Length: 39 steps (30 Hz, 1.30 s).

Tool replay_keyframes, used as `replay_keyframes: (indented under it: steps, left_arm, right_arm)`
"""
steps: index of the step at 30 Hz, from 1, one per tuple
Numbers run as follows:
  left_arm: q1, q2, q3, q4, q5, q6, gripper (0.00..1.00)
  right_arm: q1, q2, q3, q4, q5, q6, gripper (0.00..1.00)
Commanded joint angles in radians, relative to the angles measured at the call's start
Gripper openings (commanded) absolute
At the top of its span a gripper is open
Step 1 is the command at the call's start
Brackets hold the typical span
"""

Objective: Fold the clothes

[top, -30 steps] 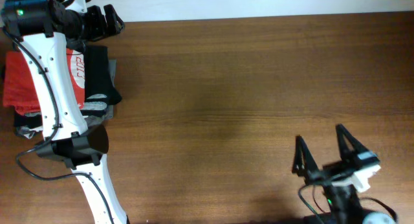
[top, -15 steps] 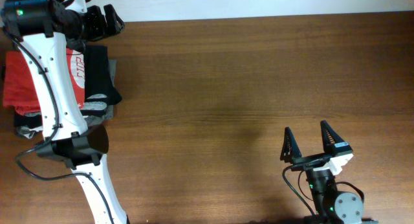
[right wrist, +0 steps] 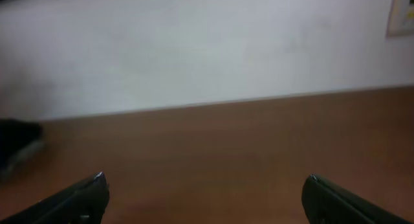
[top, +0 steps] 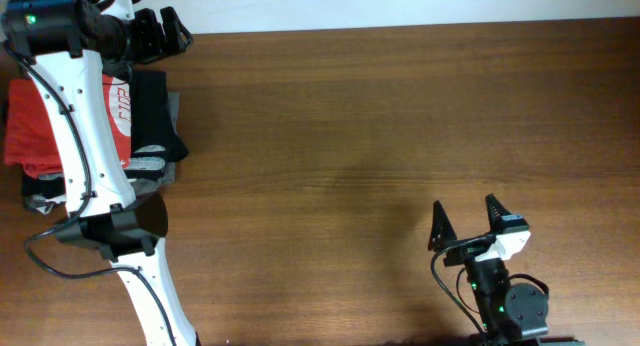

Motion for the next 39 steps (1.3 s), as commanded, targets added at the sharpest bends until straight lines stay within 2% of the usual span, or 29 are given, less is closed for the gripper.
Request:
replay_keyframes:
  steps: [1,26,29,39]
  left_arm:
    - [0.003,0.004,0.002,0.002,-0.004,0.005,0.99]
    - [0.003,0.002,0.003,0.002,-0.004,0.005,0.99]
    - [0.0,-0.061,0.003,0.002,-0.004,0.005,0.99]
    - [-0.026,-0.457,0.002,0.002,-0.004,0.005,0.99]
  right_arm:
    - [0.006,-0.01,-0.005,-0.062,0.012,-0.006,0.99]
    - [0.007,-0.009,-0.005,-0.067,0.013,-0.007,0.99]
    - [0.007,-0.009,-0.005,-0.067,0.013,-0.007,0.99]
    - [0.007,-0.009,-0.005,-0.067,0.013,-0.007,0.99]
